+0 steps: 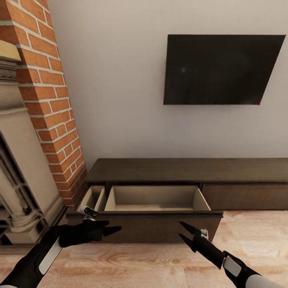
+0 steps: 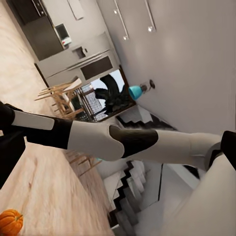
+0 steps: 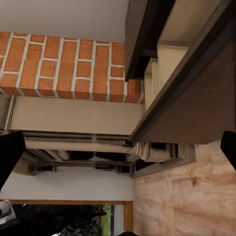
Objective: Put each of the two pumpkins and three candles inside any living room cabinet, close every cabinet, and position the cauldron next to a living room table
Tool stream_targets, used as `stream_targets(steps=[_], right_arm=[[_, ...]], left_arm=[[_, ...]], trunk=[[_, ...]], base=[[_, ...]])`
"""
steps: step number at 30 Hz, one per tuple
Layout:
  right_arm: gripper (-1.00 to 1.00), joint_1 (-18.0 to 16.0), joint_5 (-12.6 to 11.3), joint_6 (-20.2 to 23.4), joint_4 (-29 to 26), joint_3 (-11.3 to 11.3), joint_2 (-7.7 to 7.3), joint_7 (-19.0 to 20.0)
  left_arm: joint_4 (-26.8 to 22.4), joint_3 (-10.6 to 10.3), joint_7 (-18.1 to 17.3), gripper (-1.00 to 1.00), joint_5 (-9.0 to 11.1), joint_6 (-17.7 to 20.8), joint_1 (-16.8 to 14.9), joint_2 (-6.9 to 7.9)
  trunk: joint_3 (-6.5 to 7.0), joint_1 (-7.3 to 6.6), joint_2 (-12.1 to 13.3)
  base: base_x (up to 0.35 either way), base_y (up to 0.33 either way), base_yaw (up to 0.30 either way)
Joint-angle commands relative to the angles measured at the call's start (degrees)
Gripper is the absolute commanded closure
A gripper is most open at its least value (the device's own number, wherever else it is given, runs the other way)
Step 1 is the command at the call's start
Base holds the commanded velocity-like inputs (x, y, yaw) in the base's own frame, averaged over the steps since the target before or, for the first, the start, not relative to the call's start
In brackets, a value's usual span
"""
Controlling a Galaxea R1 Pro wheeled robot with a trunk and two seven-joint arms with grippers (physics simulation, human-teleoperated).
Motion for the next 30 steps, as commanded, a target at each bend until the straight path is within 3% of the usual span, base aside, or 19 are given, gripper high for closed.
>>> stream_targets(steps=[1, 23, 30], right_arm=[[-1.0, -0.04, -0.59, 0.47, 0.04, 0.48, -0.02, 0.09], [-1.0, -0.04, -0.77, -2.4, 0.14, 0.39, -0.11, 0.32], [-1.0, -0.04, -0.77, -2.51, 0.21, 0.39, -0.11, 0.25]], left_arm=[[0.03, -0.13, -0.22, -1.0, 0.12, 0.61, -0.04, 0.09], [0.1, -0.14, -0.22, -1.0, 0.0, 0.61, -0.04, 0.04], [0.1, -0.16, -0.22, -1.0, -0.03, 0.61, -0.03, 0.03]], trunk=[[0.09, -0.26, 0.39], [3.2, -5.09, 9.21], [4.29, -6.63, 12.02]], base=[[-0.252, 0.0, -0.216], [-0.33, 0.0, -0.253], [-0.079, 0.0, -0.274]])
